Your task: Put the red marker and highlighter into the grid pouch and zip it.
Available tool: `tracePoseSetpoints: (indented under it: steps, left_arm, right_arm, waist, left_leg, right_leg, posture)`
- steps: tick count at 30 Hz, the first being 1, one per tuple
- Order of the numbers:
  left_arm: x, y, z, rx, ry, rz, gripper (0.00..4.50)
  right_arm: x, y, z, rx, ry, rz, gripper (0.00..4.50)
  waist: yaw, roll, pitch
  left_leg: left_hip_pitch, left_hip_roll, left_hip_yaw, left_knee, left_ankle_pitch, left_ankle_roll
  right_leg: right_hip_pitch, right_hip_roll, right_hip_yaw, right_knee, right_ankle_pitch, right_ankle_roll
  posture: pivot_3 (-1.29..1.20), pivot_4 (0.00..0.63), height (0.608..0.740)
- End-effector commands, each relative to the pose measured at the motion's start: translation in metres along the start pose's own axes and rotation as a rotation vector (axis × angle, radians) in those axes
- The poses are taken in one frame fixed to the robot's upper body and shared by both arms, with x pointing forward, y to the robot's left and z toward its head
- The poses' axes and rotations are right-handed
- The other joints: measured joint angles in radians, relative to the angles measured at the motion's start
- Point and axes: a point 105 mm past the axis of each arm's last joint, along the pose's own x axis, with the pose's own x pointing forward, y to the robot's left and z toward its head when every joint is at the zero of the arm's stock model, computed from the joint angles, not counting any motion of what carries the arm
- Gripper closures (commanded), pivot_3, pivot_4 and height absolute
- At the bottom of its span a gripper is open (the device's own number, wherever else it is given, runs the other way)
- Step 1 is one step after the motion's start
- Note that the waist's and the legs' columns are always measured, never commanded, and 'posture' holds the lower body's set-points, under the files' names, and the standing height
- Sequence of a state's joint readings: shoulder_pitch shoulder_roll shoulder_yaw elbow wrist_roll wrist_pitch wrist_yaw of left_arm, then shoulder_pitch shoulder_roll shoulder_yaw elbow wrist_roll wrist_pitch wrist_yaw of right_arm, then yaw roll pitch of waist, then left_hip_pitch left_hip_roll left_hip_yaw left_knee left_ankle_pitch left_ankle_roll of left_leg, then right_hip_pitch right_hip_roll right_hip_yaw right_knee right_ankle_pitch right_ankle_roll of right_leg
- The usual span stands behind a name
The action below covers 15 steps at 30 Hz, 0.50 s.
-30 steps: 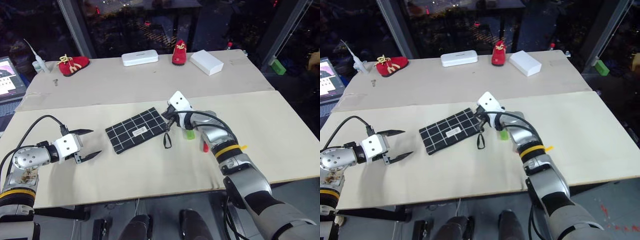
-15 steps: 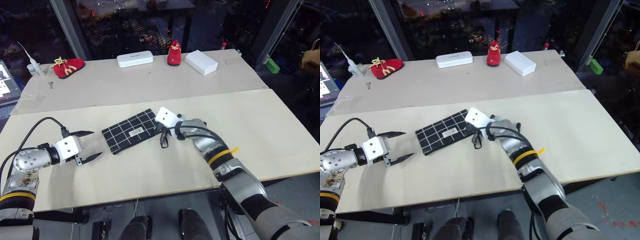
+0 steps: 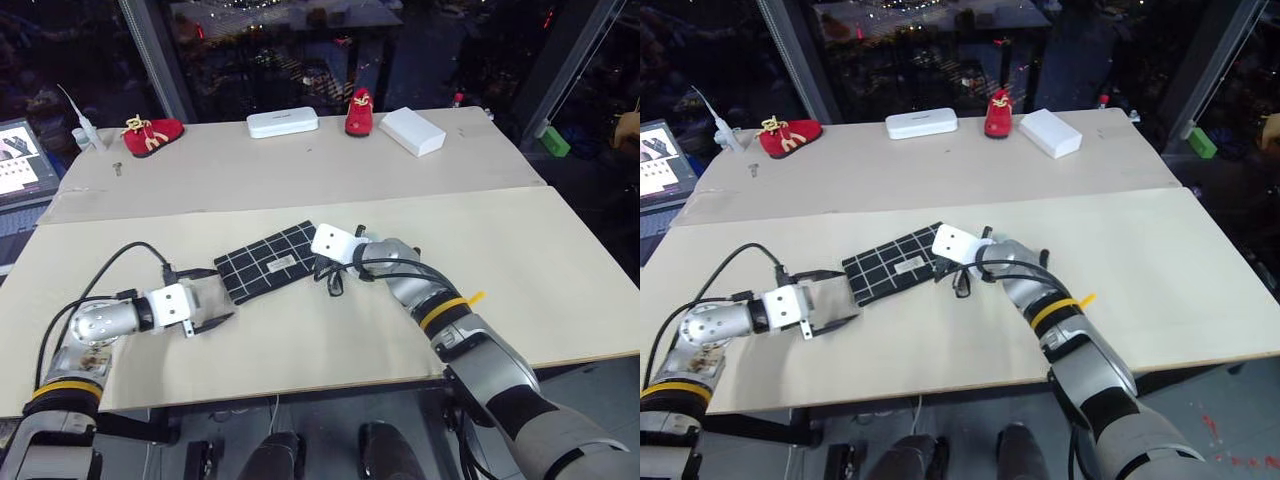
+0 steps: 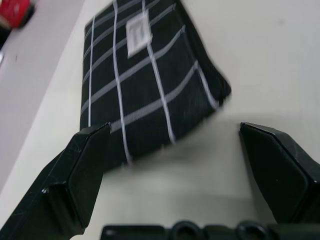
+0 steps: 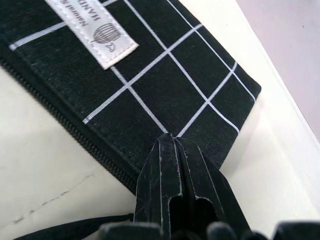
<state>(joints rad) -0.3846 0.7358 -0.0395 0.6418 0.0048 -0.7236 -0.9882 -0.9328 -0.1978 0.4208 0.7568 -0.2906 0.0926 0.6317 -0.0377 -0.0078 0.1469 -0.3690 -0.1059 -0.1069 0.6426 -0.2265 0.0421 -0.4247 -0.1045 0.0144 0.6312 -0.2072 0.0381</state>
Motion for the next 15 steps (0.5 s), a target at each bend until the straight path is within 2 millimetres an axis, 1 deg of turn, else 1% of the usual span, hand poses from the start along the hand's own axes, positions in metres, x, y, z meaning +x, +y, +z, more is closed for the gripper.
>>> tracePoseSetpoints:
  steps: [1,4,6,10,15]
  left_arm:
    - [0.005,0.015,0.003,0.075,-0.003,0.048,0.00]
    - [0.013,0.024,0.007,0.105,-0.019,0.071,0.00]
    - [0.018,0.027,0.010,0.112,-0.039,0.073,0.00]
    - [0.027,0.025,0.017,0.114,-0.084,0.061,0.00]
    - [0.030,0.021,0.019,0.111,-0.096,0.048,0.00]
  right_arm:
    - [-0.001,-0.003,-0.008,0.027,0.028,-0.001,4.46]
    - [-0.001,-0.003,-0.010,0.025,0.032,-0.001,4.46]
    - [-0.001,-0.004,-0.010,0.027,0.032,-0.002,4.46]
    - [-0.001,-0.006,-0.008,0.030,0.029,-0.008,4.46]
    - [-0.002,-0.008,-0.009,0.038,0.031,-0.015,4.46]
  waist:
    - [-0.001,0.000,0.000]
    - [-0.001,0.000,0.000]
    - [0.000,0.000,0.000]
    - [-0.002,0.000,0.000]
    - [-0.005,0.000,0.000]
  left_leg:
    - [0.000,0.000,0.000,0.000,0.000,0.000]
    - [0.000,0.000,0.000,0.000,0.000,0.000]
    - [0.000,0.000,0.000,0.000,0.000,0.000]
    - [0.000,0.000,0.000,0.000,0.000,0.000]
    - [-0.001,0.000,0.000,0.000,0.000,0.000]
  right_leg:
    - [0.000,0.000,0.000,0.000,0.000,0.000]
    - [0.000,0.000,0.000,0.000,0.000,0.000]
    - [0.000,0.000,0.000,0.000,0.000,0.000]
    - [0.000,0.000,0.000,0.000,0.000,0.000]
    - [-0.001,0.000,0.000,0.000,0.000,0.000]
  posture:
    - [0.00,0.150,0.740]
    - [0.00,0.150,0.740]
    - [0.00,0.150,0.740]
    - [0.00,0.150,0.740]
    - [0.00,0.150,0.740]
